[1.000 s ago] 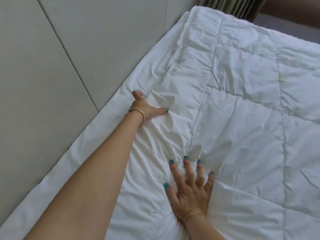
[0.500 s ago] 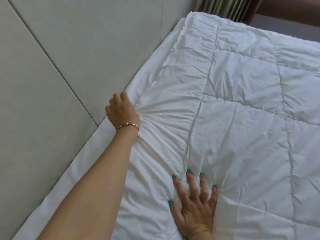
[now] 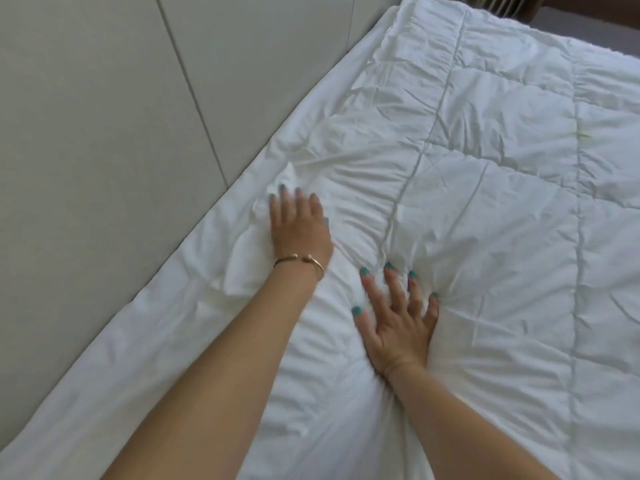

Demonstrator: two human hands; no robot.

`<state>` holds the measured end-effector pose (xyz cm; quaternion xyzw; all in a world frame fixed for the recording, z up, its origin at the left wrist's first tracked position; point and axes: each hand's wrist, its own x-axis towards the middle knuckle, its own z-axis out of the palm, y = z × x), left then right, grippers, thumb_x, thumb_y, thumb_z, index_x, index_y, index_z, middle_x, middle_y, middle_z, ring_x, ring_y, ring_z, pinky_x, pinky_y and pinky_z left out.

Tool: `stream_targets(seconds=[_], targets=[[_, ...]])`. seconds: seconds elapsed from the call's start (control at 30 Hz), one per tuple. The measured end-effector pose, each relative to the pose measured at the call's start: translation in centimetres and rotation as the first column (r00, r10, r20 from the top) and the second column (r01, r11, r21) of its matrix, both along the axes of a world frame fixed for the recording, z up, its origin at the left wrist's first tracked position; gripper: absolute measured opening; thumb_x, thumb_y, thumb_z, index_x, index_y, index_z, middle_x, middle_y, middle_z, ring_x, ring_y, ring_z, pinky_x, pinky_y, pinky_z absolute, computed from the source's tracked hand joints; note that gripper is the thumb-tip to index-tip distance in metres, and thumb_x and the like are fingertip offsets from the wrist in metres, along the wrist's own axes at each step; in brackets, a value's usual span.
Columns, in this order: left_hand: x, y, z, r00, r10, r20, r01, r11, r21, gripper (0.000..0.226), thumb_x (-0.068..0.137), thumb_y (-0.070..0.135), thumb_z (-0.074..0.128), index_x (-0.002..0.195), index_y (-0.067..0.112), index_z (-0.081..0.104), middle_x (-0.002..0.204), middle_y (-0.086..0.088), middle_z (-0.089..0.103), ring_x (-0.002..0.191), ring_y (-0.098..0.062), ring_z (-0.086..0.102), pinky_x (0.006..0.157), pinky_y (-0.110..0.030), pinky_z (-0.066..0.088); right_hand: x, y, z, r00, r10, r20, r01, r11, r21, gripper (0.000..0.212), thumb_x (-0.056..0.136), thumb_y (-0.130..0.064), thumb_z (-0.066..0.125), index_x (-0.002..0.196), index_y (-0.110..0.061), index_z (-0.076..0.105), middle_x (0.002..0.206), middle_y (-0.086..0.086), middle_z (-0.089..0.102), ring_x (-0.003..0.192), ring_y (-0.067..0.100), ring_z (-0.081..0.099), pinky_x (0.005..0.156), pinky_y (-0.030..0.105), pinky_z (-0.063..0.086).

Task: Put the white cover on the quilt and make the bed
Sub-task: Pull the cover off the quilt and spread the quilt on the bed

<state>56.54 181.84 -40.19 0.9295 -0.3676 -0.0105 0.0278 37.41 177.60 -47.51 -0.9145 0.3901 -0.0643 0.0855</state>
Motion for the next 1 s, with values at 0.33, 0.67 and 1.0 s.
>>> stream_targets(seconds=[0.33, 0.67, 1.0], targets=[[-4.4, 23.9, 0.7, 0.845, 0.507, -0.171, -0.514, 0.858, 0.004, 0.055, 0.099, 0.026, 0.038, 0.149, 0.006, 0.028, 0.153, -0.02, 0.03, 0.142, -0.038, 0.022, 0.116, -0.051, 0.014, -9.2, 5.9, 7.7, 0.953, 0.265, -0.145, -0.206, 0.922, 0.329, 0.066, 0.089, -0.066, 0.011, 0.151, -0.046, 0.014, 0.161, -0.016, -0.006, 0.15, 0.012, -0.009, 0.118, 0.042, -0.008], [-38.2, 40.9, -0.2, 0.928, 0.097, -0.359, -0.08, 0.995, 0.062, 0.062, 0.089, 0.051, 0.036, 0.144, 0.023, 0.042, 0.152, -0.008, 0.039, 0.139, -0.028, 0.036, 0.111, -0.047, 0.018, -31.1, 26.7, 9.1, 0.905, 0.336, -0.263, -0.217, 0.893, 0.395, 0.068, 0.087, -0.057, -0.004, 0.153, -0.041, -0.004, 0.161, -0.014, -0.013, 0.144, 0.01, -0.022, 0.118, 0.042, -0.01], [-54.1, 50.1, 1.3, 0.895, -0.214, -0.392, 0.307, 0.933, 0.19, 0.081, 0.079, 0.068, 0.038, 0.152, 0.041, 0.016, 0.156, -0.006, 0.027, 0.143, -0.031, 0.02, 0.109, -0.056, 0.014, -51.1, 37.4, 10.6, 0.919, 0.223, -0.325, -0.087, 0.918, 0.386, 0.067, 0.091, -0.063, 0.024, 0.152, -0.035, 0.025, 0.162, -0.002, 0.017, 0.149, 0.022, 0.012, 0.116, 0.044, 0.007]])
